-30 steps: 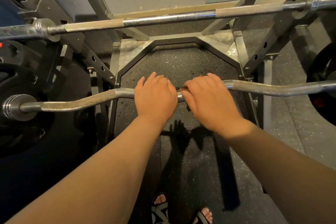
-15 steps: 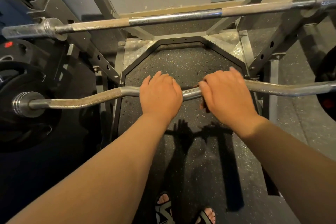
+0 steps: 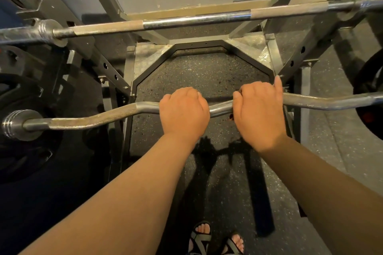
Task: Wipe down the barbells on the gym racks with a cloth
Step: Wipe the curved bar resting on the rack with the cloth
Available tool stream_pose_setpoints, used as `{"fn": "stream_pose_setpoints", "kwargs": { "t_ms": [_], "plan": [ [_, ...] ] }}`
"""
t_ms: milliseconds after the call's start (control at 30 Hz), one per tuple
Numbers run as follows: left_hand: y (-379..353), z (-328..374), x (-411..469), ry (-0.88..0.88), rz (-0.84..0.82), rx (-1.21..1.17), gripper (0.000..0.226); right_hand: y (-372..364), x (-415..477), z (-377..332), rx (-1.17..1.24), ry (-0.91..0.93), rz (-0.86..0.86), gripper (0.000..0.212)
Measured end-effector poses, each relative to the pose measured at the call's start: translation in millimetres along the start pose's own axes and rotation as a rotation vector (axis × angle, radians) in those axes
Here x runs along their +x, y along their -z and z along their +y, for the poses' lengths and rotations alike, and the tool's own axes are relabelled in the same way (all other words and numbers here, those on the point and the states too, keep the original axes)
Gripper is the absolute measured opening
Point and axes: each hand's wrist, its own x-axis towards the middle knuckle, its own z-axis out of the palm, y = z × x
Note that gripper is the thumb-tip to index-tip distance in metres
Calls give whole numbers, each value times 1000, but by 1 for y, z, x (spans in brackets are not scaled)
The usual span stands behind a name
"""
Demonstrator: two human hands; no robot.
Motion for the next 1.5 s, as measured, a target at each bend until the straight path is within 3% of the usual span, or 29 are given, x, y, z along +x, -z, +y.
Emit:
{"fn": "stream_pose_setpoints", "kwargs": {
  "t_ms": [133, 267, 367, 500, 600, 700, 900, 1033, 1133, 1333, 1500],
  "plan": [
    [-2, -2, -1, -1, 17, -2, 34, -10, -11, -42, 87, 140, -18, 39],
    [-1, -3, -1, -33, 14, -18, 33, -4, -8, -14, 129, 321, -92, 39],
    [-1, -3, 1, -41, 13, -39, 36, 0, -6, 4, 114, 173, -71, 40],
    [-1, -4, 2, -51, 26, -56, 46, -7, -12, -29, 130, -46, 28, 40],
    [-1, -5, 2, -56, -14, -48, 44, -8, -15, -30, 197, 71, 20, 34],
    [0, -6, 2, -54, -45, -50, 38, 0, -6, -1, 180, 223, -92, 33],
    [4, -5, 2, -43, -60, -56, 38, 1, -5, -14, 107, -98, -33, 34],
    [9, -4, 0, -25, -94, -40, 43, -4, -19, -37, 149, 97, -50, 33],
    [10, -6, 2, -51, -111, -31, 40, 3, -18, -10, 173, 253, -97, 36],
    [5, -5, 1, 5, -98, -34, 37, -2, -12, -8, 86, -13, -15, 38],
    [2, 17, 0, 4, -162, -56, 39, 2, 12, -5, -15, 132, -37, 30]
  ]
}}
